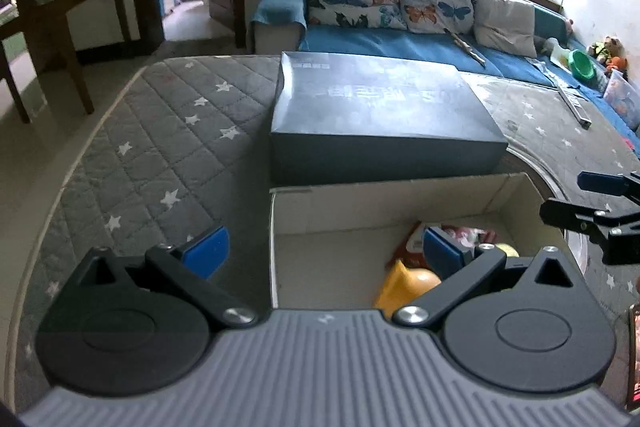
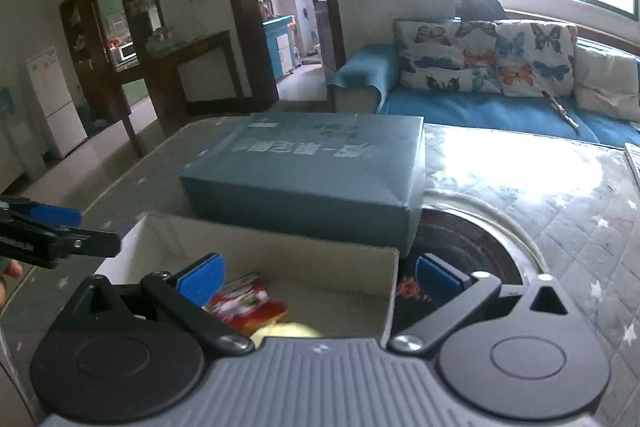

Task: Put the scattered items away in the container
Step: 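Withdraw both open grippers from the box toward the dark grey lid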

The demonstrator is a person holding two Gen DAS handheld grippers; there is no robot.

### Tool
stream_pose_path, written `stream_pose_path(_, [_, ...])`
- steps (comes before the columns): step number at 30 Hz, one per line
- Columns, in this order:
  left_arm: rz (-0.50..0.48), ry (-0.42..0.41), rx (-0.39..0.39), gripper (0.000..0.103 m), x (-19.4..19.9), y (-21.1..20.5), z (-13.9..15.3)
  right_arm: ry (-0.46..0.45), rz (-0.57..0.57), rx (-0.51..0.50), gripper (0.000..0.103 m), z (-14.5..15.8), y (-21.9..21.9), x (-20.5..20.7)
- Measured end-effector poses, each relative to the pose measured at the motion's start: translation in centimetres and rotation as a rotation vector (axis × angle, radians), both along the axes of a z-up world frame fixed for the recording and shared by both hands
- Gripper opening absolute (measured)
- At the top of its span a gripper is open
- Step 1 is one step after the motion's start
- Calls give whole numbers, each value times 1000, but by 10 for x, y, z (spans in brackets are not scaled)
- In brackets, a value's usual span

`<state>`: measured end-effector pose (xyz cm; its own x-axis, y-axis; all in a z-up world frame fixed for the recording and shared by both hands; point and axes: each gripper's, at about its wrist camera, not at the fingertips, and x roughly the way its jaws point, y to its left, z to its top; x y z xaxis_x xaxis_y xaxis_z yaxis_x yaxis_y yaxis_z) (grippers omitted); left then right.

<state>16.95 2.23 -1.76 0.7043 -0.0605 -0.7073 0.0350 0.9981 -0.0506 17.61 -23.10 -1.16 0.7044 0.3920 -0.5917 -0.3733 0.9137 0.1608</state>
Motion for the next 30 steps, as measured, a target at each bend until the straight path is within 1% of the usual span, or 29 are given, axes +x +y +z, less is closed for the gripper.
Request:
stream_pose_path(5, [7,-9,-1,103,-28,-8,-1,-26,29,-45,103,3,12,-36])
stream_pose_path(15, [28,-30,36,103,-70,-18,-6,-23,33,-43,103,1,20,-81])
stream_pose_path(19, [36,-33,39,103,-82,-19,-7,-23,35,-41,103,1,21,-93])
stream_pose_path(24, [46,-43,84,103,-92,-22,-10,-28,42,-45,103,2,27,-101])
stream_pose_path(30, [52,-51,108,103,-97,-27,-10,-24,45,-49,103,0,27,-105])
